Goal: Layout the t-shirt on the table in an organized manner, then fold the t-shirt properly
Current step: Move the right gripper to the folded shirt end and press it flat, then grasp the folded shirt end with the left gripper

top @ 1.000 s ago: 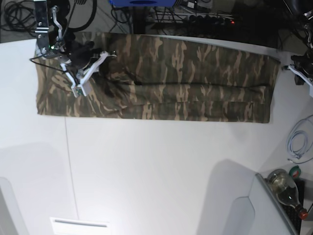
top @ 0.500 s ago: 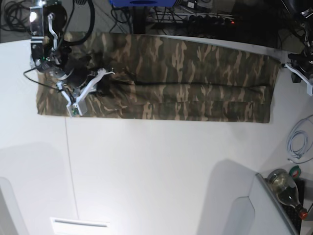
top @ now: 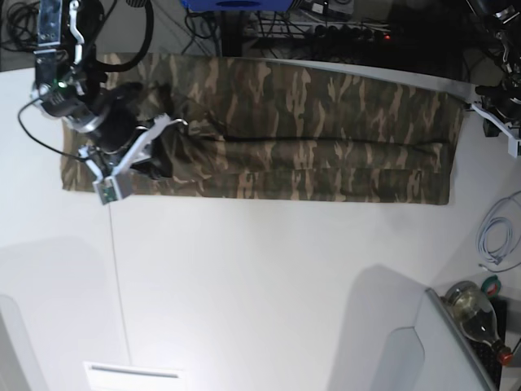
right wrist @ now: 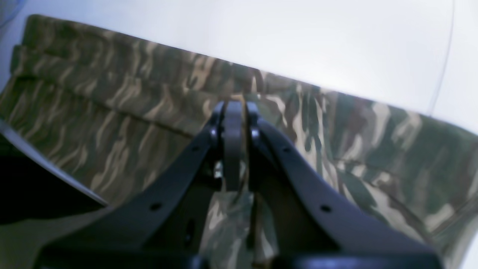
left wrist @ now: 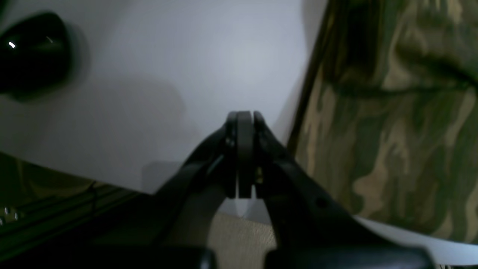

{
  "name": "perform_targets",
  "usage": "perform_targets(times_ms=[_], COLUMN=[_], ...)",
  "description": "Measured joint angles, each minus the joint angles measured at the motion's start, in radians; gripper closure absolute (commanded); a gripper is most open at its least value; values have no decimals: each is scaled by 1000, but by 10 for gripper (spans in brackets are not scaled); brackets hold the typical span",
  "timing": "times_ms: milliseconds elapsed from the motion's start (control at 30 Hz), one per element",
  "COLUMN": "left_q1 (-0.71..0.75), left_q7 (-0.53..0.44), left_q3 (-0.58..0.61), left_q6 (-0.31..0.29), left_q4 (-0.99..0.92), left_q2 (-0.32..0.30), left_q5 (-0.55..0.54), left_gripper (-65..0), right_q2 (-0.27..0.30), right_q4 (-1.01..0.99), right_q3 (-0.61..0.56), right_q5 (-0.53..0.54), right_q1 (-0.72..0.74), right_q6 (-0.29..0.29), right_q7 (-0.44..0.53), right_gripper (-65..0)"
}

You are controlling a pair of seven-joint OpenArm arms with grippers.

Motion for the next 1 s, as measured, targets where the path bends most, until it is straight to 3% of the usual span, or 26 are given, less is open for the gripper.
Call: perform_targets(times_ms=[267, 433, 533, 700, 800, 833, 1000], left_q1=[2, -66, -131, -104, -87, -80, -4], left_q7=[0, 1, 7, -10, 7, 15, 6], left_q3=[1, 0, -3, -6, -5, -2, -1], left_q6=[0, -132, -139, -142, -140, -143, -131], left_q4=[24, -30, -54, 34, -29, -51, -90], left_q2=[32, 33, 33, 21, 23, 16, -93], left_q5=[0, 8, 5, -4, -120, -178, -505], left_gripper=[0, 0, 0, 0, 0, -26, -360], right_q2=[18, 32, 23, 39, 35, 30, 33], right_q4=[75, -26, -24, -7, -1, 3, 4], right_q3=[52, 48, 45, 50, 51, 50, 50], right_q5=[-2, -15, -4, -4, -5, -5, -6], right_q1=[1, 27, 12, -14, -27, -31, -39], right_q6=[-6, -13, -13, -13, -13, -13, -13], right_q7=[2, 0, 6, 7, 5, 6, 6], right_gripper=[-17, -17, -17, -17, -17, -17, -17])
